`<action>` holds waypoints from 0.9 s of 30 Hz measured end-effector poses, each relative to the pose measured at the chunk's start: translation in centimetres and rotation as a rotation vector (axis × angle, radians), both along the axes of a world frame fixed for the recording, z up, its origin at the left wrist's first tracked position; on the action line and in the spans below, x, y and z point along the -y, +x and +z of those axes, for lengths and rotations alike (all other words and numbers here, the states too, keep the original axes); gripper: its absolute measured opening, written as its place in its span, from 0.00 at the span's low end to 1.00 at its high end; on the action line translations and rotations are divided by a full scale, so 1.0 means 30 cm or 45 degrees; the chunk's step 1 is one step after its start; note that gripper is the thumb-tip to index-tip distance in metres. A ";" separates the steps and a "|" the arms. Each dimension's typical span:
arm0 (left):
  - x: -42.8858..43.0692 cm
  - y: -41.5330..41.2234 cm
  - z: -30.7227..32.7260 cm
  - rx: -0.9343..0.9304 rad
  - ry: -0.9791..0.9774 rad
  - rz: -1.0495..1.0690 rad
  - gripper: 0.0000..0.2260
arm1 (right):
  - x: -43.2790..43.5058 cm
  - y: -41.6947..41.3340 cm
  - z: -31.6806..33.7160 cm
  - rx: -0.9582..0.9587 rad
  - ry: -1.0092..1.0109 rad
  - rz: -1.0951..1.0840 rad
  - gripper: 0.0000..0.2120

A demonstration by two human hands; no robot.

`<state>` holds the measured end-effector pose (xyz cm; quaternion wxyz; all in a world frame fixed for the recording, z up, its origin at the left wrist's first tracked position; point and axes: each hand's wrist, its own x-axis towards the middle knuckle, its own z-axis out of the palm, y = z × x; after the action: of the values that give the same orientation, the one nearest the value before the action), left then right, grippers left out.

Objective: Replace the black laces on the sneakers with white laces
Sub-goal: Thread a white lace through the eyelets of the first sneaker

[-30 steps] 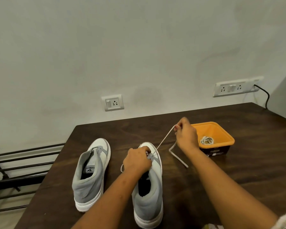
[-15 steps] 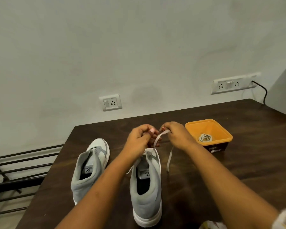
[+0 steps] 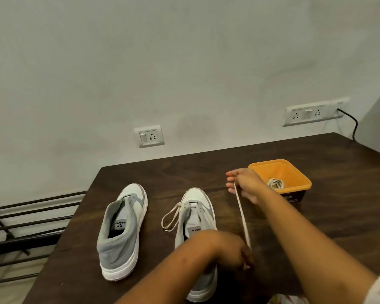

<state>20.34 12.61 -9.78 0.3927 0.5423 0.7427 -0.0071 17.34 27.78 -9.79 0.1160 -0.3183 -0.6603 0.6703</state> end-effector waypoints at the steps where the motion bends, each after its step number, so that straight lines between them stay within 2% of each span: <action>1: -0.012 0.020 -0.006 -0.123 -0.040 -0.053 0.16 | 0.004 0.000 0.011 -0.081 -0.118 -0.051 0.15; 3: -0.022 0.048 -0.016 -0.335 -0.149 -0.123 0.15 | 0.014 0.002 0.029 -0.172 -0.212 -0.098 0.14; 4: -0.021 0.059 -0.017 -0.426 -0.186 -0.146 0.15 | 0.022 0.004 0.033 -0.178 -0.180 -0.076 0.14; 6: -0.015 0.064 -0.014 -0.511 -0.189 -0.177 0.16 | 0.034 0.006 0.035 -0.125 0.004 0.030 0.12; 8: -0.005 0.043 0.009 -0.462 -0.061 -0.100 0.15 | 0.043 0.003 0.032 -0.077 0.177 0.125 0.12; 11: 0.022 -0.042 0.060 -0.445 0.363 0.354 0.11 | 0.050 0.002 0.029 -0.037 0.257 0.241 0.12; 13: 0.057 -0.120 0.072 -0.624 0.594 0.731 0.07 | 0.060 0.008 0.025 -0.011 0.258 0.314 0.13; 14: 0.079 -0.156 0.065 -0.693 0.609 0.893 0.07 | 0.068 0.010 0.022 -0.007 0.252 0.340 0.13; 17: 0.118 -0.225 0.032 -0.670 0.464 1.115 0.16 | 0.088 0.007 0.013 -0.030 0.258 0.390 0.11; 22: 0.102 -0.247 -0.012 -0.872 0.243 1.032 0.25 | 0.129 -0.011 -0.007 0.030 0.391 0.473 0.12; 25: 0.115 -0.298 -0.043 -0.656 0.218 1.132 0.27 | 0.156 -0.021 -0.032 0.121 0.521 0.522 0.07; 27: 0.122 -0.338 -0.070 -0.531 0.217 1.111 0.24 | 0.162 -0.033 -0.049 0.202 0.690 0.579 0.08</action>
<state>10.19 8.96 -11.87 0.1564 0.1976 0.9614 0.1105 16.36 22.93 -11.25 -0.0075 -0.1721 -0.8749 0.4526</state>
